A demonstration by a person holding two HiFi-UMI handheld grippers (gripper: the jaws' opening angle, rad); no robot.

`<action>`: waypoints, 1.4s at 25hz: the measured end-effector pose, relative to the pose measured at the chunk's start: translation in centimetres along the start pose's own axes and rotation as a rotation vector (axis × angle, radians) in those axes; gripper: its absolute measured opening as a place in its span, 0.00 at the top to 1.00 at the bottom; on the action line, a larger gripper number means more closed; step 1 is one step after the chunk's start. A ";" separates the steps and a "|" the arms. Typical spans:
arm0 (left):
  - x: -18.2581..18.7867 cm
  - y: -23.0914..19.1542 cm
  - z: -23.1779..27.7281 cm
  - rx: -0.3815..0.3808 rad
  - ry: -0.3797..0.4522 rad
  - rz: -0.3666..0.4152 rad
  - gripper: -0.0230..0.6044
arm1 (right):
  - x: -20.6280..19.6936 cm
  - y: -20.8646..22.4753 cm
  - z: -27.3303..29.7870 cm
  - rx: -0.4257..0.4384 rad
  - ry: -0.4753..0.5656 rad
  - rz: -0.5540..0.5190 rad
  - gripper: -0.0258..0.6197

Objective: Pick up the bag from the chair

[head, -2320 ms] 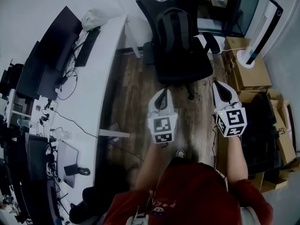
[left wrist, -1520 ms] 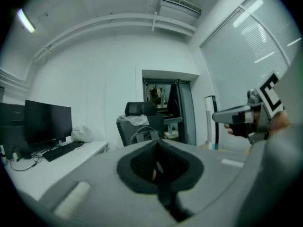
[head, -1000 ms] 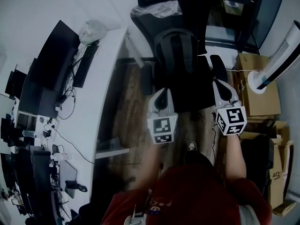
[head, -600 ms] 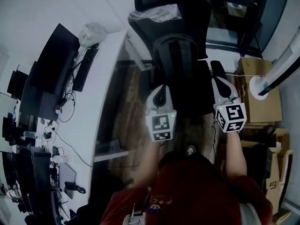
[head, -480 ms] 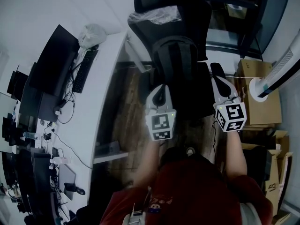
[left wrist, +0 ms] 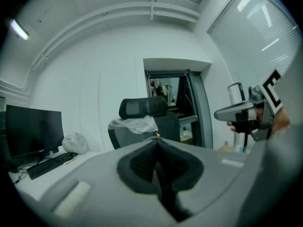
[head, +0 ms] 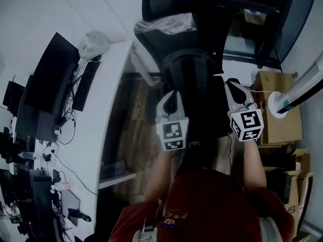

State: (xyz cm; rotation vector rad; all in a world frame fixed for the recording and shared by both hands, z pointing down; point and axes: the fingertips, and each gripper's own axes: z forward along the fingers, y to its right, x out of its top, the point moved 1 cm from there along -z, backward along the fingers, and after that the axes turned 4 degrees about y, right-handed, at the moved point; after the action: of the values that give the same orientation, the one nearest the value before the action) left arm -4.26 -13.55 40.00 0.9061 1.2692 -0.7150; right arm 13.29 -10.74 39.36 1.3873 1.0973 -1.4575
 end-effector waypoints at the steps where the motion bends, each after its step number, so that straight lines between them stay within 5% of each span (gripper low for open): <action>1: -0.1 -0.6 1.1 -0.001 0.000 0.002 0.97 | 0.0 0.4 1.2 -0.001 -0.005 -0.006 0.96; 19: -3.7 -11.0 17.3 -0.019 -0.067 0.017 0.96 | -1.8 3.4 20.8 0.034 -0.068 -0.013 0.95; 22: -4.6 -11.9 19.3 -0.048 -0.082 0.022 0.86 | -2.9 3.5 22.9 0.048 -0.090 -0.005 0.90; 31: -7.8 -11.2 22.8 -0.261 -0.115 -0.035 0.45 | -5.9 2.7 26.5 0.185 -0.170 0.014 0.50; 35: -9.1 -10.7 23.9 -0.320 -0.150 -0.003 0.32 | -8.0 2.9 27.2 0.206 -0.236 -0.005 0.38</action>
State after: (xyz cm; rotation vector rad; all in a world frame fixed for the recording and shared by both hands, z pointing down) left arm -3.54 -39.94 48.48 0.5790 1.2090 -0.5507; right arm 8.83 -37.69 47.46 1.3094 0.8212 -1.7272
